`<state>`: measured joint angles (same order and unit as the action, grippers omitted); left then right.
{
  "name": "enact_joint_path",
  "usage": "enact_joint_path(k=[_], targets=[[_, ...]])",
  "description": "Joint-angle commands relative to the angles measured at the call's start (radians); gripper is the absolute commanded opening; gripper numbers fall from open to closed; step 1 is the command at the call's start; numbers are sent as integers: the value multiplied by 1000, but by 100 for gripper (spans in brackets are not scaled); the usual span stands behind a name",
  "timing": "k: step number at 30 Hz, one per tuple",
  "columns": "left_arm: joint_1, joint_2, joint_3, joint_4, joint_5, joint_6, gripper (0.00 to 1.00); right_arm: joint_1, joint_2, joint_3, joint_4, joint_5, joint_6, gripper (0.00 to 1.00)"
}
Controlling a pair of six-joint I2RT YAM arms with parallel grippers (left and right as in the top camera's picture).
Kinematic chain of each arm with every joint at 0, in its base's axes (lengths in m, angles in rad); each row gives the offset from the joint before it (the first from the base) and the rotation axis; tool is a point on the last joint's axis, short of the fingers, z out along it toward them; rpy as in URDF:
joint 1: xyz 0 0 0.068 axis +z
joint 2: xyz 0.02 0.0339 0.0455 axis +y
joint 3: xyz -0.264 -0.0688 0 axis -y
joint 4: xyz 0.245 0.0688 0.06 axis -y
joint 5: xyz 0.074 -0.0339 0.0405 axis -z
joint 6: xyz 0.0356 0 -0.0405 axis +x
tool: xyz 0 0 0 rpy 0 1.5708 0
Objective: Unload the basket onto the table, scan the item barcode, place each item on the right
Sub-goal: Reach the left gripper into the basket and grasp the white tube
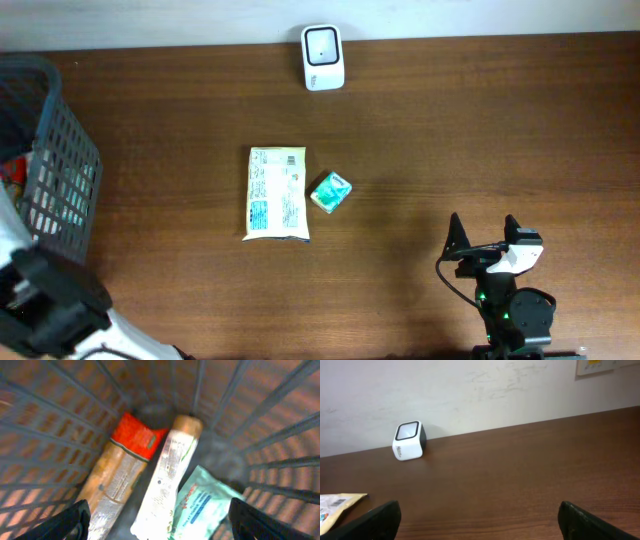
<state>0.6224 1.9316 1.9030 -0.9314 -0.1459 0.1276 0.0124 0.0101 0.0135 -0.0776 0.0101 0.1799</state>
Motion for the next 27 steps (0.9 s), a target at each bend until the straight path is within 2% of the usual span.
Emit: enact_joint_path(k=[1, 3, 4, 10, 12, 14, 16, 17, 18, 20, 27], targets=[[8, 139, -4, -13, 0, 73, 84, 7, -4, -8, -2, 2, -4, 98], [8, 195, -4, -7, -6, 73, 84, 7, -4, -8, -2, 2, -4, 99], [7, 224, -4, -2, -9, 73, 80, 7, -4, -8, -2, 2, -4, 99], [7, 348, -4, 29, -39, 73, 74, 7, -4, -8, -2, 2, -4, 99], [7, 368, -4, 34, -46, 72, 63, 7, -4, -8, -2, 2, -4, 99], [7, 369, -4, 39, -47, 72, 41, 7, -4, -8, -2, 2, -4, 99], [7, 369, -4, 41, -53, 72, 26, 7, -4, -8, -2, 2, -4, 99], [7, 369, -4, 38, -63, 72, 13, 7, -4, -8, -2, 2, -4, 99], [7, 368, -4, 31, -65, 72, 5, 7, -4, -8, -2, 2, -4, 99], [7, 365, -3, 14, -65, 72, 0, 7, -4, -8, -2, 2, -4, 99], [-13, 251, 18, -10, -60, 23, 0, 7, -4, -8, -2, 2, -4, 99]])
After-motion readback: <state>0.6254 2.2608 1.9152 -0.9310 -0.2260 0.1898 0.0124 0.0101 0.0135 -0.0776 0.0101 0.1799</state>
